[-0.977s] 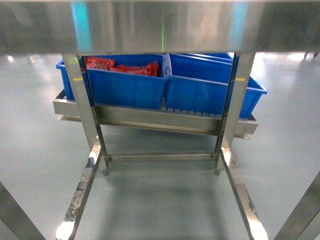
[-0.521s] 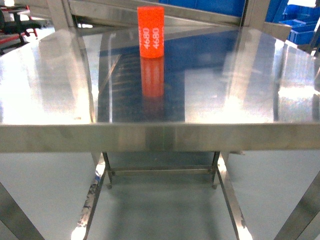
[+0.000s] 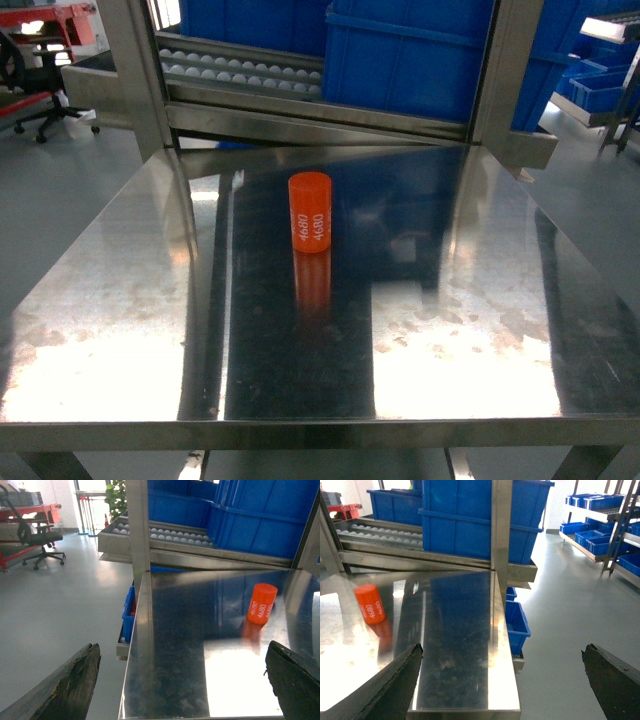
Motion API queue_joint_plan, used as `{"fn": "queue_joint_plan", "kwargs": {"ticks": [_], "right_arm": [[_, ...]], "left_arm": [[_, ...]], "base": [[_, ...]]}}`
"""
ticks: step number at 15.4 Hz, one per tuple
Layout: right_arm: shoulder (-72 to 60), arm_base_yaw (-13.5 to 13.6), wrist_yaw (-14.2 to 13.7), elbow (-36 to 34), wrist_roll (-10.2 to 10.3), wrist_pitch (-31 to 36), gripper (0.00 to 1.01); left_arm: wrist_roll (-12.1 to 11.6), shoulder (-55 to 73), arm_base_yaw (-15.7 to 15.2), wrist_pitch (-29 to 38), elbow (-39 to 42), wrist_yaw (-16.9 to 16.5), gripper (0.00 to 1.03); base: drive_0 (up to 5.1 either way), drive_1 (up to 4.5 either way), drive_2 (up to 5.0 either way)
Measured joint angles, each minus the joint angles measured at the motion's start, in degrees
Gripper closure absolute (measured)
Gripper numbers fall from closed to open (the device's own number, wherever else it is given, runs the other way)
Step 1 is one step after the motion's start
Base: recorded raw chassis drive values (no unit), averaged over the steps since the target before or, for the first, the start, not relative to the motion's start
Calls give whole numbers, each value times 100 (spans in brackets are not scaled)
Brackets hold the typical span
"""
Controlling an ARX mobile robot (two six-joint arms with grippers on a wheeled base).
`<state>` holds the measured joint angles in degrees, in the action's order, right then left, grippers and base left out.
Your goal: Pick capacitor and pack into box
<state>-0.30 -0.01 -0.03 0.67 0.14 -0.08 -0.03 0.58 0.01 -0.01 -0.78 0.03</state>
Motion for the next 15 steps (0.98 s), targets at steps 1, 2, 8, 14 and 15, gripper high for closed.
{"fn": "queue_joint_plan", "kwargs": {"ticks": [1, 2, 8, 14, 15], "right_arm": [[0, 0, 9, 0, -2, -20, 3], [-2, 0, 4, 0, 0, -24, 3], [-2, 0, 2, 0, 0, -20, 3], [-2, 0, 2, 0, 0, -20, 3], [-2, 0, 2, 0, 0, -22, 3]], "left_arm": [[2, 0, 0, -24, 0, -15, 5], [0, 0, 0, -46, 0, -4, 5], [0, 0, 0, -22, 0, 0, 5], [0, 0, 0, -22, 0, 0, 5], [0, 0, 0, -22, 0, 0, 5]], "base": [[0, 0, 0], [0, 0, 0], [0, 0, 0], [0, 0, 0], [0, 0, 0]]}}
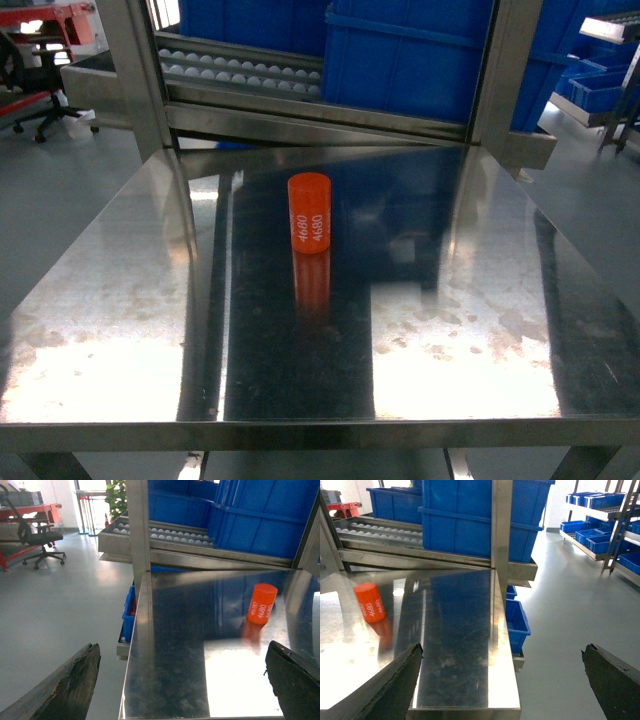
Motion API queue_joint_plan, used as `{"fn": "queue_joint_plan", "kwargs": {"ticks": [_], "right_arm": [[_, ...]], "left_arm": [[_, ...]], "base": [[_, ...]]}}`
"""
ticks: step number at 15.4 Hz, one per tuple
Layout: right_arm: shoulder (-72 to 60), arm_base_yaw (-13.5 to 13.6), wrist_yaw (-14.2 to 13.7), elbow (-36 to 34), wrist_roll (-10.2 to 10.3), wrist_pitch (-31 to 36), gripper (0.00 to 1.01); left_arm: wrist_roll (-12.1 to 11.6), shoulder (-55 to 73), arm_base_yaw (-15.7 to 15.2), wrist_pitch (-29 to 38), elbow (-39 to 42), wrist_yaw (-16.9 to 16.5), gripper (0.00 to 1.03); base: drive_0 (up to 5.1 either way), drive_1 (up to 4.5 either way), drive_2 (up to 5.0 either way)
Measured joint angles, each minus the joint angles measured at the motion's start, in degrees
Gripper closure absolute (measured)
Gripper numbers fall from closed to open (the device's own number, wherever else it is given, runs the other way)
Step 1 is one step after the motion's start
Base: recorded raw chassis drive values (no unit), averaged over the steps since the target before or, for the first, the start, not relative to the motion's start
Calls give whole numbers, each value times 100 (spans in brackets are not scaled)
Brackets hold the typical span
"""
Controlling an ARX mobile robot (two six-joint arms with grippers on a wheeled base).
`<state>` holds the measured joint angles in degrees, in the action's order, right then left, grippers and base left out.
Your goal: Pick capacitor and pack into box
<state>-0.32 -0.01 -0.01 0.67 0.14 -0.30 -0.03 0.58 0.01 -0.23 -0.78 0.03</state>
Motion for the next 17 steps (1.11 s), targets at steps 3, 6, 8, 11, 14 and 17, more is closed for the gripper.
{"fn": "queue_joint_plan", "kwargs": {"ticks": [3, 6, 8, 11, 14, 17], "right_arm": [[0, 0, 0, 0, 0, 2, 3], [0, 0, 0, 0, 0, 2, 3], [0, 0, 0, 0, 0, 2, 3], [0, 0, 0, 0, 0, 2, 3], [0, 0, 0, 0, 0, 2, 3], [0, 0, -7, 0, 0, 0, 3]], "left_arm": [[0, 0, 0, 0, 0, 2, 5], [0, 0, 0, 0, 0, 0, 5], [0, 0, 0, 0, 0, 0, 5], [0, 0, 0, 0, 0, 0, 5], [0, 0, 0, -2, 0, 0, 5], [177, 378, 356, -599, -201, 789, 5]], "base": [[0, 0, 0], [0, 0, 0], [0, 0, 0], [0, 0, 0], [0, 0, 0], [0, 0, 0]]}}
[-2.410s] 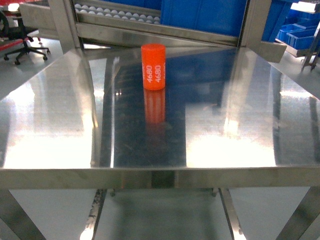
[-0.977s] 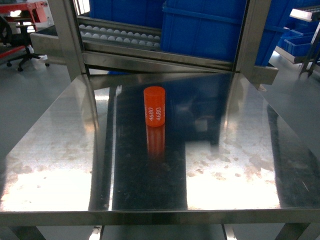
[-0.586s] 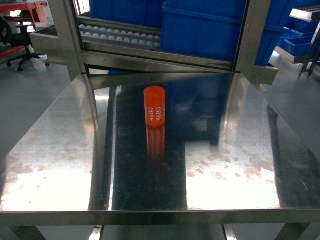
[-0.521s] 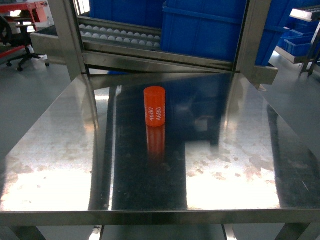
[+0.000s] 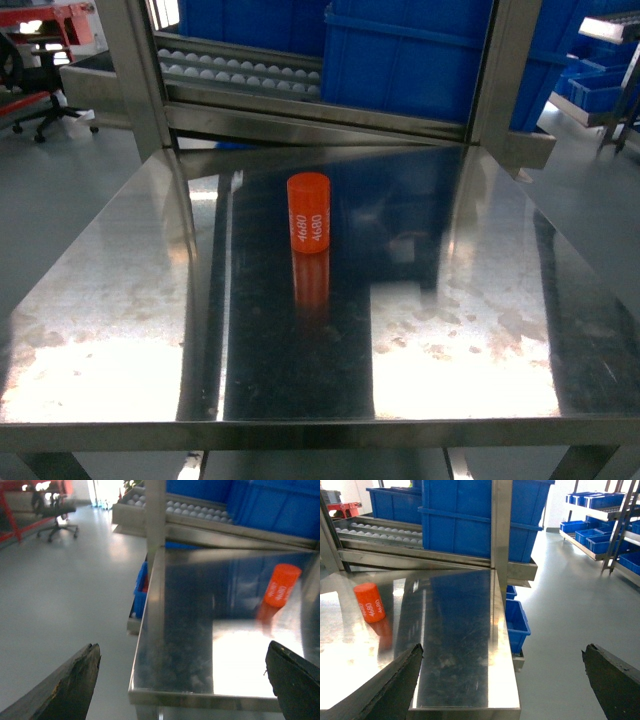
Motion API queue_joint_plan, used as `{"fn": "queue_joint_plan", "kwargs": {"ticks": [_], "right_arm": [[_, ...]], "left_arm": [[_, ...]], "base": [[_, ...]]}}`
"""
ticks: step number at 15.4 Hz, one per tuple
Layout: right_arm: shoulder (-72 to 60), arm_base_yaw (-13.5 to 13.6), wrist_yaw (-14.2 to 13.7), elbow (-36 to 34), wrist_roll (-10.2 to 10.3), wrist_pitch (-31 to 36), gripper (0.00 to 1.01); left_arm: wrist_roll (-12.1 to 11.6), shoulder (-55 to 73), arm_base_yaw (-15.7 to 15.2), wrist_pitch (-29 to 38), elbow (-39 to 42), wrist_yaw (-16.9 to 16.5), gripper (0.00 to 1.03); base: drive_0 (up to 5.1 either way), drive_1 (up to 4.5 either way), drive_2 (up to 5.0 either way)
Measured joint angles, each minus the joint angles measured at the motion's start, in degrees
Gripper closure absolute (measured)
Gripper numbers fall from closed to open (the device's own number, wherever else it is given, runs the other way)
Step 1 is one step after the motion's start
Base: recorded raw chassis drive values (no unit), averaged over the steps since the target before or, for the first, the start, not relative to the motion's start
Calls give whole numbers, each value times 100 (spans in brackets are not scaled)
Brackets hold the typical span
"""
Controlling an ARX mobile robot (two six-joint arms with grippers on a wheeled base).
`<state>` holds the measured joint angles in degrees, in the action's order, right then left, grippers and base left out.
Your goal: Pick capacitor and pack into box
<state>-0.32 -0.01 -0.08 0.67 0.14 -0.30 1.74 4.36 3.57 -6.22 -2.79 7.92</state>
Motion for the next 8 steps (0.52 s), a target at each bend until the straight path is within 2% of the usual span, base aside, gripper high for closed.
{"fn": "queue_joint_plan", "kwargs": {"ticks": [1, 2, 4, 6, 7, 8], "right_arm": [[0, 0, 11, 0, 0, 2, 3], [0, 0, 7, 0, 0, 2, 3], [0, 0, 7, 0, 0, 0, 3], [0, 0, 7, 0, 0, 4, 3], [0, 0, 7, 0, 0, 0, 3], [0, 0, 7, 0, 0, 0, 3]], "left_arm": [[107, 782, 293, 295, -131, 603, 5], [142, 1587, 472, 1005, -195, 938, 5], [151, 3091, 807, 2527, -562, 1025, 5], [138, 4006, 975, 3366, -940, 988, 5], [120, 5198, 1174, 4286, -1545, 850, 5], [122, 6188, 1325, 4806, -2114, 734, 5]], "base": [[0, 0, 0], [0, 0, 0], [0, 0, 0], [0, 0, 0], [0, 0, 0], [0, 0, 0]]}}
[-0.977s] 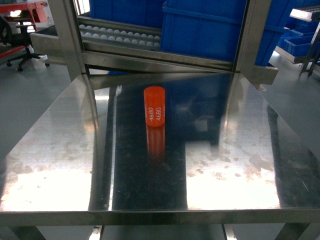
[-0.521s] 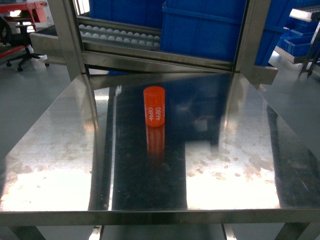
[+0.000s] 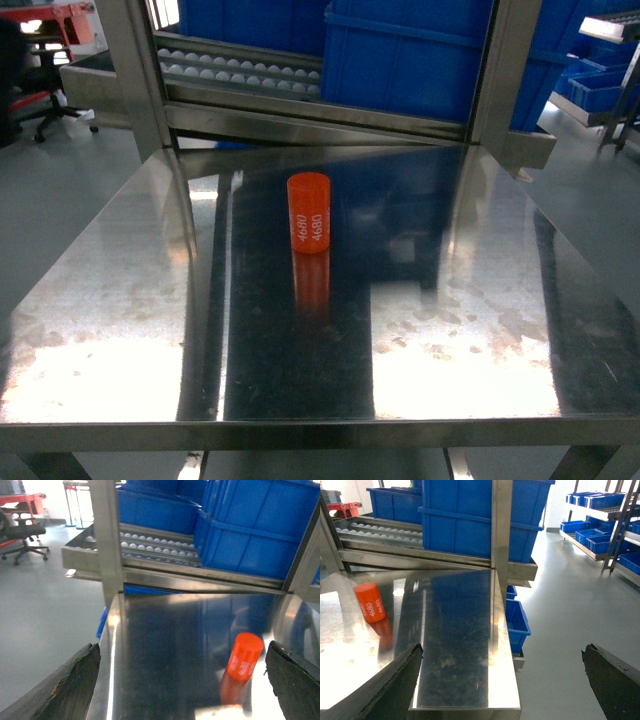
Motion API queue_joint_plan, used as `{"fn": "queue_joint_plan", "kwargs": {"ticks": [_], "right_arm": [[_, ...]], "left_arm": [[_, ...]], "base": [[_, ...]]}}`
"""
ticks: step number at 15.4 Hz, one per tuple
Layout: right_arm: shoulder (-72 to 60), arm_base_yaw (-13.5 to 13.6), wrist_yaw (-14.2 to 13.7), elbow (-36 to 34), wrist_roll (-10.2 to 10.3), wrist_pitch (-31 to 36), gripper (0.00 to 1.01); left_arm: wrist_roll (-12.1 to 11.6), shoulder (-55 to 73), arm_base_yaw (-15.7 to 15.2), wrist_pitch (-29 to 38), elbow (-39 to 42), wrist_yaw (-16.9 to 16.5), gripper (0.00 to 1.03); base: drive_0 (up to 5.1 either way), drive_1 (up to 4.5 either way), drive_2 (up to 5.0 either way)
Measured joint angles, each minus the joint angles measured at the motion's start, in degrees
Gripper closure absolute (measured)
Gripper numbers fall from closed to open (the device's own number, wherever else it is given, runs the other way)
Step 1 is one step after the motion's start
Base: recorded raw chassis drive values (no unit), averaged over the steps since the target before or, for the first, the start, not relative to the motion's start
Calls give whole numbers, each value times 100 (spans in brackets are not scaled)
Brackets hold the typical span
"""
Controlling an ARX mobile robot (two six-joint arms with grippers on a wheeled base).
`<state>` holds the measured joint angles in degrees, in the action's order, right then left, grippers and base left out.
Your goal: Pick capacitor and pack into box
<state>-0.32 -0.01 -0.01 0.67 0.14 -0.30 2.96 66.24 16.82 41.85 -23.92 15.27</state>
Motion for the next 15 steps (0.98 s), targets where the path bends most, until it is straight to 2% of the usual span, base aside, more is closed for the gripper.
{"fn": "queue_joint_plan", "kwargs": {"ticks": [1, 4, 6, 10, 13, 15], "right_arm": [[0, 0, 0, 0, 0, 2, 3], [0, 0, 0, 0, 0, 0, 3], [0, 0, 0, 0, 0, 2, 3], [0, 0, 0, 0, 0, 0, 3], [2, 0, 0, 0, 0, 2, 3], [0, 0, 0, 0, 0, 2, 3]], "left_arm": [[24, 879, 120, 184, -595, -116, 5], [369, 3224, 317, -330, -2667, -339, 5], [461, 4127, 409, -474, -3523, -391, 5], [455, 5088, 693, -752, -4507, -476, 5], [431, 5716, 723, -868, -4966, -282, 5], [437, 6078, 702, -997, -5141, -369, 5]], "base": [[0, 0, 0], [0, 0, 0], [0, 0, 0], [0, 0, 0], [0, 0, 0], [0, 0, 0]]}}
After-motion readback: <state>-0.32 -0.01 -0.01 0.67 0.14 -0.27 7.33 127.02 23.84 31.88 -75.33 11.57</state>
